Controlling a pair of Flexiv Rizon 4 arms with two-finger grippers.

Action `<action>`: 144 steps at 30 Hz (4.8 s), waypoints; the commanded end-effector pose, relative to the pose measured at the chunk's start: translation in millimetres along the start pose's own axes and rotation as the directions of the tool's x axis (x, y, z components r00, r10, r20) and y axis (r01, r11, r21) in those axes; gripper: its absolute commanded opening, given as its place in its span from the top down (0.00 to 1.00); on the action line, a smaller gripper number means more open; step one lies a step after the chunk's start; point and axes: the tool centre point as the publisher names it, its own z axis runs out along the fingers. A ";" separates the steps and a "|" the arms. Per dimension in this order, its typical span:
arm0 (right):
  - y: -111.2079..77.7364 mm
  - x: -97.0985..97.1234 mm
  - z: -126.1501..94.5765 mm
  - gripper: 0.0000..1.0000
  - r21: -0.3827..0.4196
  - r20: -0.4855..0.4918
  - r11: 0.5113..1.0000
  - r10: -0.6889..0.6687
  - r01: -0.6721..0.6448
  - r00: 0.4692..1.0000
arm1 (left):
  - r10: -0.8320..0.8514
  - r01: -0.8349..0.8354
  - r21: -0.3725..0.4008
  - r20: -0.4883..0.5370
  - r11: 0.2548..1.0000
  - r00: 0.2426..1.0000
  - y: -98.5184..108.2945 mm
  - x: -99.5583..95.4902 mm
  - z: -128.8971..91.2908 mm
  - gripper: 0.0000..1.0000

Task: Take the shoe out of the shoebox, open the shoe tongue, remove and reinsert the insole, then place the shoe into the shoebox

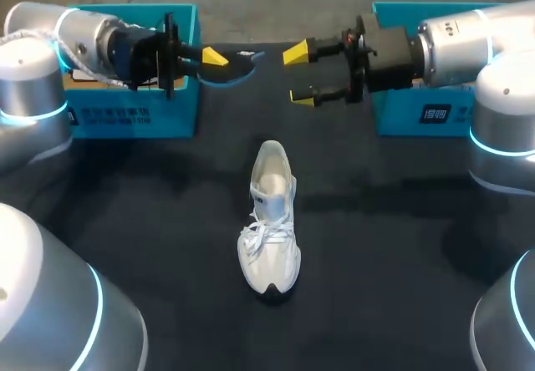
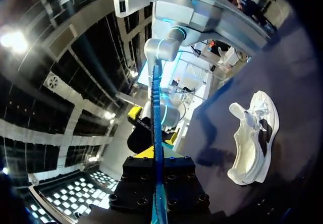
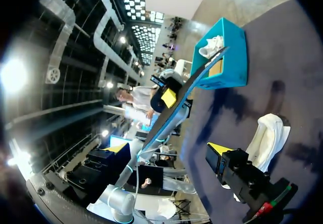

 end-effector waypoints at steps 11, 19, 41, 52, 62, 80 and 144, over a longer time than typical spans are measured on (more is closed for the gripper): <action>0.1 -0.3 2.0 0.00 -0.002 0.002 1.000 0.000 0.000 1.000 | 0.192 -0.182 -0.144 0.061 0.973 0.979 -28.0 3.8 7.6 1.00; 0.1 -0.3 2.0 0.00 -0.002 0.002 1.000 0.000 0.000 1.000 | 0.307 -0.300 -0.144 0.031 0.943 0.951 -33.9 1.9 4.2 1.00; 0.1 -0.3 2.0 0.00 -0.002 0.002 1.000 0.000 0.000 1.000 | 0.468 -0.477 -0.154 -0.094 0.865 0.879 -23.8 1.1 0.0 1.00; 0.1 -0.3 2.0 0.00 -0.002 0.002 1.000 0.000 0.000 1.000 | 0.470 -0.483 -0.154 -0.114 0.862 0.876 -16.3 0.9 -1.8 1.00; 0.1 -0.3 2.0 0.00 -0.002 0.002 1.000 0.000 0.000 1.000 | 0.470 -0.483 -0.154 -0.114 0.862 0.876 -16.3 0.9 -1.8 1.00; 3.0 -3.7 2.8 0.00 -0.016 0.044 1.000 0.025 -0.024 0.999 | 0.470 -0.483 -0.154 -0.114 0.862 0.876 -16.3 0.9 -1.8 1.00; 20.5 -1.4 82.5 0.67 -0.069 0.065 0.996 0.054 -0.050 0.996 | 0.470 -0.483 -0.154 -0.114 0.862 0.876 -16.3 0.9 -1.8 1.00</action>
